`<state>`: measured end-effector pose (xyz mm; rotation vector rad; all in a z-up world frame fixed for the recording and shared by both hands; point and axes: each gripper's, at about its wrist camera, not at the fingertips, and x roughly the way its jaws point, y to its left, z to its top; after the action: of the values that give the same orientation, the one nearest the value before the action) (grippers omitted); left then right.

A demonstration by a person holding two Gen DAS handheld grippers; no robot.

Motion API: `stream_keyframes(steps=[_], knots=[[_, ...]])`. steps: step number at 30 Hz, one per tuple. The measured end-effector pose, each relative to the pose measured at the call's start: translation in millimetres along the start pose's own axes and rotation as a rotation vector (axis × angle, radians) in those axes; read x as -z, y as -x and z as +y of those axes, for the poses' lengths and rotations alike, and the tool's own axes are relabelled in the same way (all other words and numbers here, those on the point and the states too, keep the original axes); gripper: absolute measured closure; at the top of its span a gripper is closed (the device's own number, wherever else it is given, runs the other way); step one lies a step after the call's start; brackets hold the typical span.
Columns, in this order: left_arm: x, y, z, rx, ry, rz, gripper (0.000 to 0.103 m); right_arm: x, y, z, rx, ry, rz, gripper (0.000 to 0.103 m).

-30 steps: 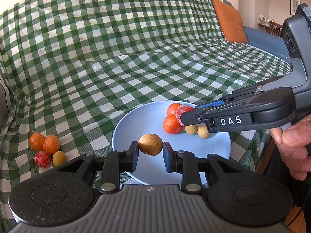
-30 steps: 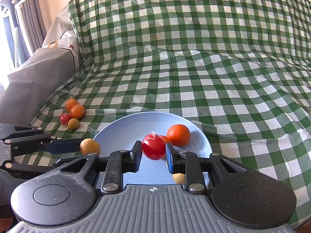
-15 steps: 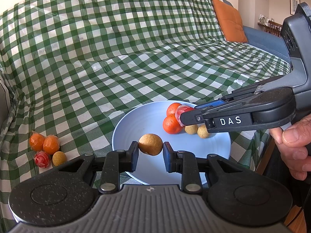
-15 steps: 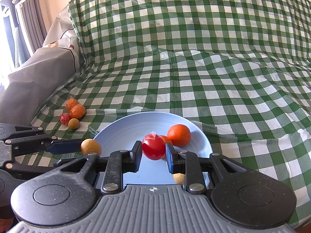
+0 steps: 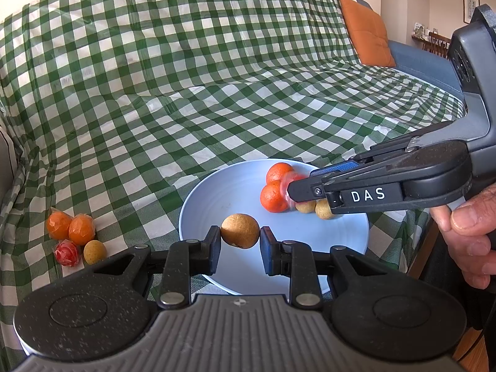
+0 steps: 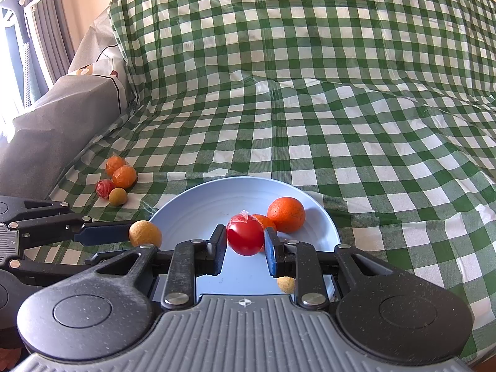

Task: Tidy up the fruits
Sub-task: 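Open both tools to drop the red and yellow-brown fruits into the plate, then move both tools back to the remaining fruit pile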

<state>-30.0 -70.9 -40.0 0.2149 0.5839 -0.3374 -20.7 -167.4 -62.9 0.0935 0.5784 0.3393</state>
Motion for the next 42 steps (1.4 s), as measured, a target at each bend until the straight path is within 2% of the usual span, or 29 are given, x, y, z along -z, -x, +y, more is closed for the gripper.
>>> stream_keyframes(steps=[2,7,11,13,19,21,23,28,31,36,42], knots=[[0,-1,1,-0.008,0.0,0.002,0.062,2,-1,1,0.003,-0.001,0.007,0.074],[1,0,4,-0.013,0.006,-0.003,0.061,3,-1,1,0.005,-0.008,0.013,0.067],[2,1,5,-0.017,0.007,-0.005,0.061,1,-1,-3,0.005,-0.014,0.015,0.066],[1,1,4,-0.021,0.008,-0.008,0.058,0,-1,-3,0.005,-0.014,0.015,0.066],[1,4,8,-0.058,0.033,-0.028,0.038,1,-1,-2,0.007,-0.015,0.014,0.066],[1,5,10,-0.084,0.045,-0.034,0.024,0,0,-2,0.009,-0.019,0.012,0.067],[1,8,13,-0.108,0.061,-0.044,0.019,0,0,-3,0.011,-0.026,0.009,0.066],[1,9,17,-0.16,0.084,-0.053,0.016,-2,1,-4,0.015,-0.037,0.003,0.066],[-1,13,16,-0.197,0.077,-0.075,0.006,-2,0,-3,0.016,-0.036,0.002,0.066],[-2,16,16,-0.233,0.069,-0.118,0.005,-4,0,1,0.021,-0.022,-0.016,0.067],[-4,15,21,-0.214,0.105,-0.108,0.005,-8,-1,5,0.016,-0.026,-0.034,0.067]])
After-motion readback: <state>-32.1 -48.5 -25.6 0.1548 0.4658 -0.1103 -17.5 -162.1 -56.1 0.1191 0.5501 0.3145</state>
